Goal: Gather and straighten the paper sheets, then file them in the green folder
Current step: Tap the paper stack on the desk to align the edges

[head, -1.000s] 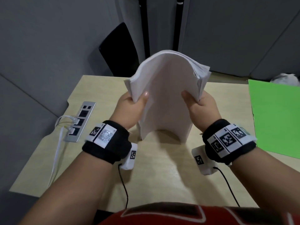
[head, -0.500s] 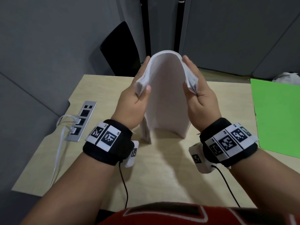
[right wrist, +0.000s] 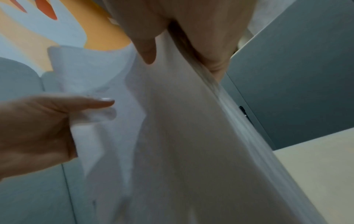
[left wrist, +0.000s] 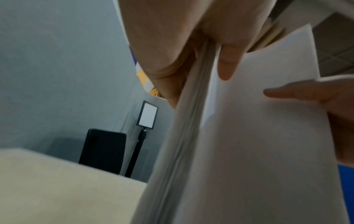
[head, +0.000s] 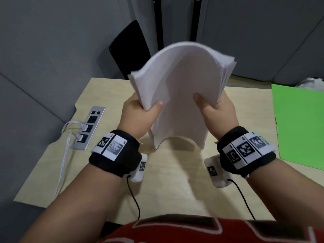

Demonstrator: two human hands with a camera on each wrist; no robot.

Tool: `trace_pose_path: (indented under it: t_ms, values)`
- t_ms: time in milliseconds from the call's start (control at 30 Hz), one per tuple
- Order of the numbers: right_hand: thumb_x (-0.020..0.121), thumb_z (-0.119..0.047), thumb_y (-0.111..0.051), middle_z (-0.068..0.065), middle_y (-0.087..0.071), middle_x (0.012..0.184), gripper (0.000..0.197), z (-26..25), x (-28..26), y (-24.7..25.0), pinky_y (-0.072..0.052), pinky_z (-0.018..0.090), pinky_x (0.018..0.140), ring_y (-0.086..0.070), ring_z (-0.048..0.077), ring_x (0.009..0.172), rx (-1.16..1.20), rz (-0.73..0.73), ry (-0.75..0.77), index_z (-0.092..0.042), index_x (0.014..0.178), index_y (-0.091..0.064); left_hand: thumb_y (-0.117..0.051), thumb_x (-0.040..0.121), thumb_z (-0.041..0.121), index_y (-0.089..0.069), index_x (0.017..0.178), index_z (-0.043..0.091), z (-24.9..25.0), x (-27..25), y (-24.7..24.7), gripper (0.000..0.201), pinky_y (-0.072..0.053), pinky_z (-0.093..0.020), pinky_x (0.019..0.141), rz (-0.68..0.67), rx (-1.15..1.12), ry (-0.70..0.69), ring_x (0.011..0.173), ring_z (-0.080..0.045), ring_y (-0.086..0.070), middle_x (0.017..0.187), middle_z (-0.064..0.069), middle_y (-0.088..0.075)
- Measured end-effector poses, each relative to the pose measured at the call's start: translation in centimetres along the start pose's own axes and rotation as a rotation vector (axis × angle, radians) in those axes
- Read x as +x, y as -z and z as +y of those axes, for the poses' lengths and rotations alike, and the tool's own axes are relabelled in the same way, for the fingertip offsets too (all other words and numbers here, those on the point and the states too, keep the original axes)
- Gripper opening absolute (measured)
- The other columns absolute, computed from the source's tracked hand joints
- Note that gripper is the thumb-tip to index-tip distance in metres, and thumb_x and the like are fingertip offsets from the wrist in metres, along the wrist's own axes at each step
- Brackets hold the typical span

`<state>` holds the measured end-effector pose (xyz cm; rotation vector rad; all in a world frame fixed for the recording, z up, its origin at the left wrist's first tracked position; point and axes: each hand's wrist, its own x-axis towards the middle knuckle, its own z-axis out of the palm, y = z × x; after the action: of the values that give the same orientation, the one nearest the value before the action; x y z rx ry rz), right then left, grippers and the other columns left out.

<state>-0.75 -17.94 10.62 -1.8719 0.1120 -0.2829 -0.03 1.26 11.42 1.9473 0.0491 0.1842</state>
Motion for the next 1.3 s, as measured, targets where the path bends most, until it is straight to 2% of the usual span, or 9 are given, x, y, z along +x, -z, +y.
trace_pose_path:
  t_ms: [167,333,467,633,767,967,1100,1200,1300]
  values:
    - [0.088,-0.022,-0.06,0.002,-0.065,0.091,0.008,1.1,0.2,0.0,-0.046,0.03,0.077,-0.062,0.026,0.095,-0.05,-0.019,-0.149,-0.018,0.094,-0.064,-0.069,0.084,0.019,-0.065,0.098,0.017,-1.0,0.5,0.0,0.015,-0.052,-0.034,0.082,-0.091,-0.03,0.088,0.089,-0.014,-0.067,0.092,0.002,-0.07]
    - [0.083,-0.03,-0.066,0.001,-0.071,0.089,0.008,0.4,0.8,0.6,-0.054,0.037,0.08,-0.067,0.024,0.093,0.145,0.069,-0.099,-0.022,0.086,-0.068,-0.072,0.078,0.027,-0.068,0.085,0.028,0.1,0.7,1.4,0.008,-0.057,-0.027,0.076,-0.007,-0.16,-0.033,0.083,-0.009,-0.071,0.085,0.01,-0.072]
    - [0.082,-0.023,-0.065,0.001,-0.071,0.086,0.003,2.0,0.7,0.2,-0.052,0.035,0.075,-0.066,0.019,0.087,0.06,-0.04,-0.165,-0.024,0.081,-0.067,-0.075,0.07,0.027,-0.069,0.087,0.02,-2.3,0.7,0.8,0.02,-0.057,-0.032,0.077,-0.051,-0.129,0.148,0.089,-0.021,-0.071,0.088,0.0,-0.073]
    - [0.09,-0.023,-0.057,0.014,-0.065,0.103,0.026,5.3,0.1,-0.1,-0.045,0.034,0.082,-0.058,0.028,0.094,-0.317,-0.249,-0.307,-0.005,0.106,-0.065,-0.064,0.089,0.023,-0.068,0.104,0.012,-6.2,0.0,-1.2,0.019,-0.045,-0.025,0.074,-0.157,0.106,0.342,0.085,-0.023,-0.064,0.092,-0.003,-0.068]
    - [0.091,-0.027,-0.053,0.022,-0.067,0.103,0.032,7.4,-0.2,0.0,-0.05,0.038,0.081,-0.062,0.035,0.094,-0.622,-0.392,-0.349,0.0,0.103,-0.065,-0.06,0.087,0.017,-0.067,0.09,0.008,-7.7,-0.3,-1.5,0.011,-0.044,-0.025,0.062,-0.229,0.237,0.38,0.079,-0.025,-0.061,0.087,-0.008,-0.069]
    - [0.093,-0.029,-0.05,0.021,-0.066,0.107,0.034,7.7,-0.3,0.1,-0.047,0.035,0.078,-0.06,0.036,0.097,-0.72,-0.426,-0.317,-0.002,0.108,-0.064,-0.064,0.084,0.014,-0.066,0.085,0.003,-8.2,-0.2,-1.4,0.012,-0.05,-0.034,0.076,-0.178,0.199,0.392,0.085,-0.029,-0.062,0.09,-0.018,-0.07]
    - [0.087,-0.03,-0.061,0.016,-0.068,0.11,0.033,6.8,-0.2,0.4,-0.043,0.029,0.076,-0.06,0.032,0.103,-0.654,-0.388,-0.218,-0.009,0.111,-0.066,-0.074,0.078,0.022,-0.07,0.097,0.013,-7.0,-0.4,-1.1,0.021,-0.048,-0.025,0.076,-0.214,0.235,0.275,0.085,-0.017,-0.066,0.089,0.0,-0.07]
    - [0.083,-0.024,-0.065,0.013,-0.07,0.104,0.025,4.8,0.3,0.6,-0.048,0.033,0.08,-0.062,0.03,0.099,-0.437,-0.276,-0.162,-0.011,0.104,-0.067,-0.078,0.076,0.013,-0.068,0.093,0.023,-4.0,-0.3,-0.3,0.021,-0.051,-0.017,0.071,-0.184,-0.017,0.171,0.079,0.001,-0.069,0.083,0.013,-0.074]
    - [0.083,-0.027,-0.067,0.006,-0.071,0.1,0.025,2.2,0.8,0.6,-0.052,0.038,0.084,-0.064,0.023,0.096,-0.24,-0.167,-0.07,-0.013,0.103,-0.068,-0.075,0.076,0.009,-0.066,0.104,0.022,-0.3,0.3,0.7,0.031,-0.052,-0.016,0.074,-0.177,-0.196,-0.011,0.09,0.0,-0.07,0.089,0.013,-0.075]
